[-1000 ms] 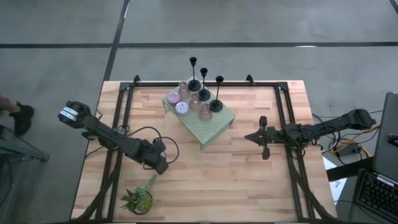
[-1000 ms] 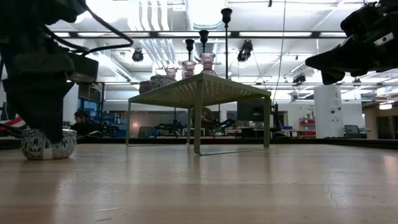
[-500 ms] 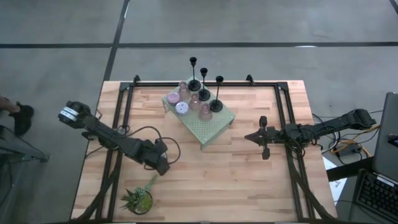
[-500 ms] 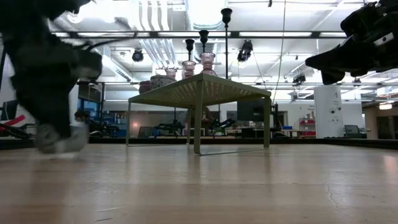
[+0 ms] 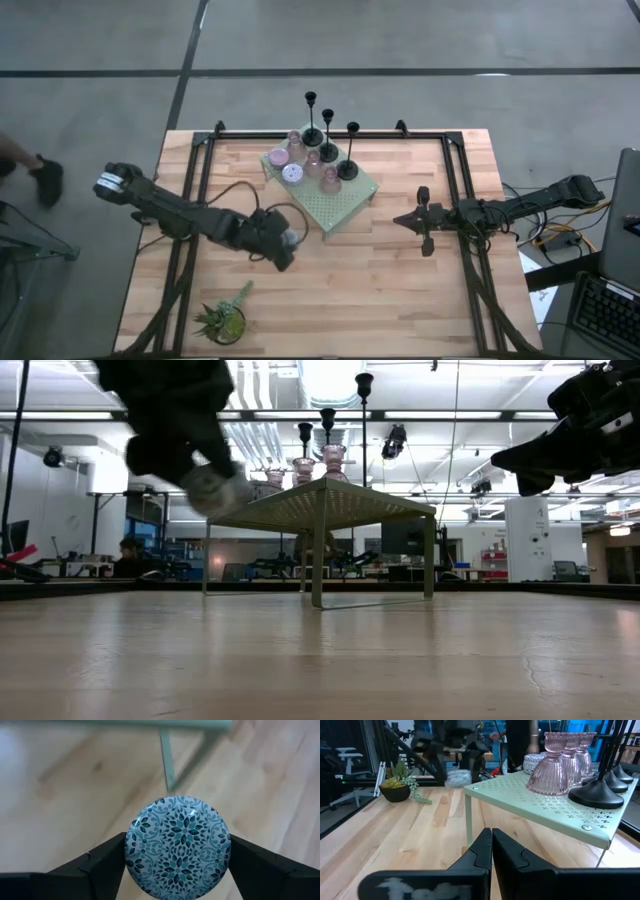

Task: Pick & Place candle stick holders
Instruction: Put the blue scented candle on the shelf aligned with the pink glass candle holder

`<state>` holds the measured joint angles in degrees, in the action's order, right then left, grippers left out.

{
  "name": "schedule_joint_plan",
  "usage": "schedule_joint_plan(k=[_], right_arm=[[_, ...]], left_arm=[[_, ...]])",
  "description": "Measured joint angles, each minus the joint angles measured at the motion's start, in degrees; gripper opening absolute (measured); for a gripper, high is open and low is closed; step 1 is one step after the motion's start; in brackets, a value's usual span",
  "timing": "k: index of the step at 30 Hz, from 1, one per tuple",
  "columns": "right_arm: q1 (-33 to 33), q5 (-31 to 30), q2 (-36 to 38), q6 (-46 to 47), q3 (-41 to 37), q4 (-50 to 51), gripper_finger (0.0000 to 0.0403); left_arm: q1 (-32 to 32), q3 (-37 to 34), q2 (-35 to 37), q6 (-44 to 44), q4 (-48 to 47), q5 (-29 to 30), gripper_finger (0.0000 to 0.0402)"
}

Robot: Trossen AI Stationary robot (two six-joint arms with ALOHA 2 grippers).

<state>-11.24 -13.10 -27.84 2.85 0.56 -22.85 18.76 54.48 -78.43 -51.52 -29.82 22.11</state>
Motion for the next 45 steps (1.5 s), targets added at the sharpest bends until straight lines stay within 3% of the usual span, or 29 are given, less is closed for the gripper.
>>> schedule_joint_plan(k=[9,22,45], right_arm=[[0.02,0.00,-0.01,0.00,0.00,0.00,0.0008],[0.00,0.00,-0.01,0.00,0.00,0.00,0.0008],[0.01,-0.01,0.01,0.07,-0.02,-0.02,0.0008]], left_arm=[[-7.54,7.89,0.00,7.83,-0.66,-0.37,0.0312],[-17.04,14.62,-0.71,10.58,-4.07,-1.62,0.0312],[-19.52,15.79,-9.16,14.03,0.43,-5.09,0.0314]])
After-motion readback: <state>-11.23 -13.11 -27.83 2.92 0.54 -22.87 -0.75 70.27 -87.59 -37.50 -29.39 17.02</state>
